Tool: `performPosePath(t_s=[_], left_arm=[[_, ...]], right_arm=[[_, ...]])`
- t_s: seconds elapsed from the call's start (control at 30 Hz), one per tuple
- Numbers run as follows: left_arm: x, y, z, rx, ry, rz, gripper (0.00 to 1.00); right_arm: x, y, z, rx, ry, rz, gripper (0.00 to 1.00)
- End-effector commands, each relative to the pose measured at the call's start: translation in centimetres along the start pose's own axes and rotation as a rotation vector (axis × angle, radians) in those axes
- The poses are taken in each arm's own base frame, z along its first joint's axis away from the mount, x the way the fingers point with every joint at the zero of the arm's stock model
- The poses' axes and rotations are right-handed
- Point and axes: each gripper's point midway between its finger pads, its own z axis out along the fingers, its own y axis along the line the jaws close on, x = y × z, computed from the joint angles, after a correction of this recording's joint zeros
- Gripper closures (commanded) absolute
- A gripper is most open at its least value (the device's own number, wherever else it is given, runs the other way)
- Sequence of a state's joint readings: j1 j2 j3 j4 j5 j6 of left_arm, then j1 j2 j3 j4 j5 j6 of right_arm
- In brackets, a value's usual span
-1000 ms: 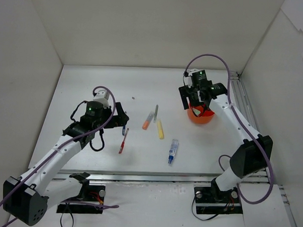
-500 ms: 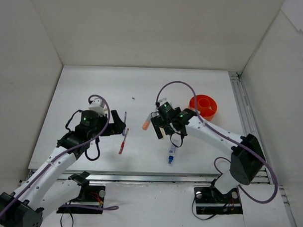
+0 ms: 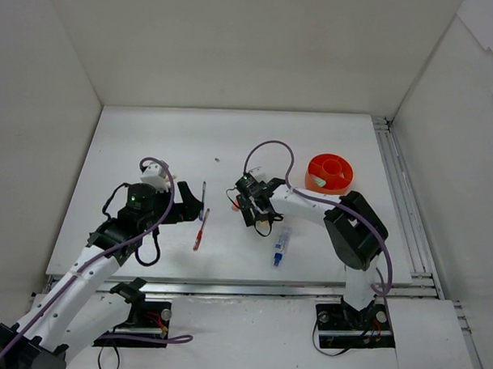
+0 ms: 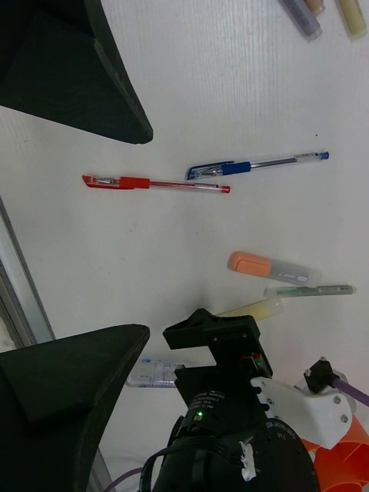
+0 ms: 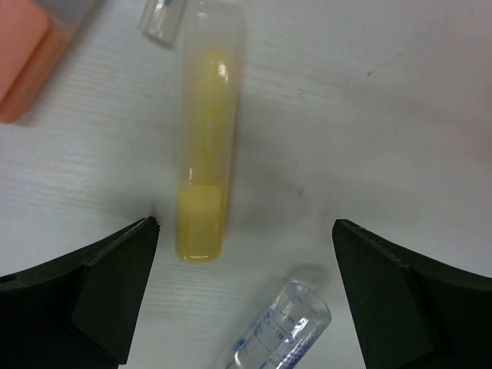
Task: Sort the stationery into containers
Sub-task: Pick up the pen from the center of the board.
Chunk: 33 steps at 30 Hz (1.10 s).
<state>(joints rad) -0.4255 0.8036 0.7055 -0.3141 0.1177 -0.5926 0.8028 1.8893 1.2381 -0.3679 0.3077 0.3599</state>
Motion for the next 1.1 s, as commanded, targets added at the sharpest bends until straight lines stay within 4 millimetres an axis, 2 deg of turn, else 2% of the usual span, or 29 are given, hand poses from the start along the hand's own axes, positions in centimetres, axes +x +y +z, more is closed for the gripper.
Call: performPosePath(t_s=[0.0,0.1,0.13,0.2,0.27,0.4,0.43,0.57,0.67,0.73,0.83,0.97,1.07], left_arm=[[-1.3,-0.6,-0.1,0.008,-0.039,-0.005,0.0],[-1.2,-0.5,0.2,0.001,-0.031,-0.007,0.0],[-1.1,-0.5,0.2,0.002,-0.027,-0.007,0.0],[-1.2,-0.6,0.3,0.003,-0.028,-0.005,0.0],[-1.2,-0.6,0.3,0.006,-0.03,-0.004,0.0],[-1.5,-0.9,0.3,0.014,-0.032,-0.002,0.0],[-1.5,-0.9,0.3,0.014,-0.032,-0.002,0.0],[-1.4,-0.8,0.2,0.01,-0.031,-0.001,0.0],[-1.6,-0.9,0.1,0.012,-0.037,-0.001,0.0],[-1.8,-0.9,0.1,0.014,-0.041,0.001,0.0],[-1.7,-0.9,0.2,0.013,-0.036,0.003,0.0],[-1.7,-1.0,0.3,0.012,-0.031,0.002,0.0],[-1.6,-0.9,0.3,0.012,-0.029,-0.001,0.0]], right_arm=[[-1.3,-1.3,0.1,0.026,-0.031,0.062,0.06],[-0.9,-2.0,0.7,0.041,-0.014,0.063,0.21],[-0.4,-1.9,0.8,0.033,-0.001,0.059,0.35],[-0.3,-2.4,0.7,0.024,-0.001,0.073,0.42],[-0.2,-2.6,0.8,0.01,-0.005,0.08,0.44],[-1.0,-4.1,0.7,0.017,-0.027,0.12,0.39],[-1.1,-4.3,0.6,0.017,-0.032,0.127,0.35],[-1.8,-6.4,0.4,0.063,-0.052,0.181,0.33],[-2.4,-8.3,0.5,0.096,-0.063,0.246,0.28],[-2.8,-8.9,0.8,0.112,-0.065,0.265,0.21],[-3.6,-9.3,1.1,0.129,-0.077,0.304,0.15],[-5.9,-9.8,0.2,0.152,-0.14,0.397,0.03],[-7.0,-9.6,-0.8,0.141,-0.184,0.516,0.02]])
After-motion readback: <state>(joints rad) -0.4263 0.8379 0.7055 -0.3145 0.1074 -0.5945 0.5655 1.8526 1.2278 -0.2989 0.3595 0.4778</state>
